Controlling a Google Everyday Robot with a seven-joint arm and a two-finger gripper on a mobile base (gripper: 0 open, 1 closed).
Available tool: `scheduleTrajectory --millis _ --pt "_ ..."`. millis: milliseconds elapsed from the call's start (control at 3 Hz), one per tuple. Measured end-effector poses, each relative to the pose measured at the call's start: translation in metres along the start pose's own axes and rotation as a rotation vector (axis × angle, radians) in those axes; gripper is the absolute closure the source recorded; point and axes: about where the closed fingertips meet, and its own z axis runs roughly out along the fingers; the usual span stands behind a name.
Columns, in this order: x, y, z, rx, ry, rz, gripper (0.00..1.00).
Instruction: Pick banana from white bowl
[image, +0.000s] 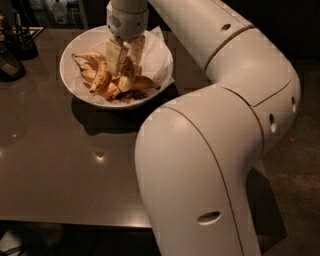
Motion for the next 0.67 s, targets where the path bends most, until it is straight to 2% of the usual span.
scheduleTrajectory --millis 333,667 --pt "-0.0002 -0.0012 0.0000 0.026 0.009 -0.004 0.69" --pt "-0.0003 -0.0012 0.0000 0.027 0.008 -0.004 0.92"
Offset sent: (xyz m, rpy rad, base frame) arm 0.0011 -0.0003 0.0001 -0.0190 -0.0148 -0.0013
